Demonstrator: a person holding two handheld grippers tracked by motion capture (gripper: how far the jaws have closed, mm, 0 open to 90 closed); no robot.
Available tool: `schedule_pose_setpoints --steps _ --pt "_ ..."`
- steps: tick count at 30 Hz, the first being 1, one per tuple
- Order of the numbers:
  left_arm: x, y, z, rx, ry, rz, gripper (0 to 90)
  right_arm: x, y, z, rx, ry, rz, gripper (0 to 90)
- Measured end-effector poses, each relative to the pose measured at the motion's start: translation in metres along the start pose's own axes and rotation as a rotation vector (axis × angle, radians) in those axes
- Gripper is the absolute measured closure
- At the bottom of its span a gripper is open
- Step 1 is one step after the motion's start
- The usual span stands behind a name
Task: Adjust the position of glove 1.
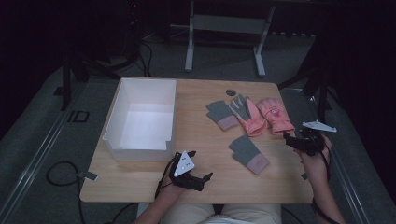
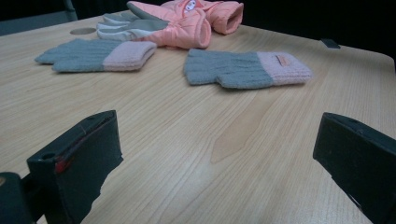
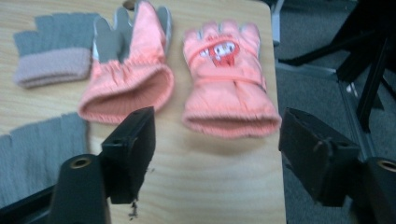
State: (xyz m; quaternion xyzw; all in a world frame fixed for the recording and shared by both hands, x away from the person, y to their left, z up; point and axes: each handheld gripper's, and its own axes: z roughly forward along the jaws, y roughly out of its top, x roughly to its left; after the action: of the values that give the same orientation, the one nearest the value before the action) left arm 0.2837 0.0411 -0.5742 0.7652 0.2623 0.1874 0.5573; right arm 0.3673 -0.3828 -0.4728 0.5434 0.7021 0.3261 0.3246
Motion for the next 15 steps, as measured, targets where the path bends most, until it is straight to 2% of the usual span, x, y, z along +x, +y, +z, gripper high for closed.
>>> schedule_pose_setpoints --steps 12,15 --pt "0.000 0.000 0.001 0.008 -0.005 0.001 0.6 0.018 0.035 0.005 -0.038 0.030 -0.024 33.1" --pt "0.000 0.000 0.000 0.004 -0.006 0.002 0.6 0.028 0.048 0.006 -0.055 0.042 -0.039 35.1"
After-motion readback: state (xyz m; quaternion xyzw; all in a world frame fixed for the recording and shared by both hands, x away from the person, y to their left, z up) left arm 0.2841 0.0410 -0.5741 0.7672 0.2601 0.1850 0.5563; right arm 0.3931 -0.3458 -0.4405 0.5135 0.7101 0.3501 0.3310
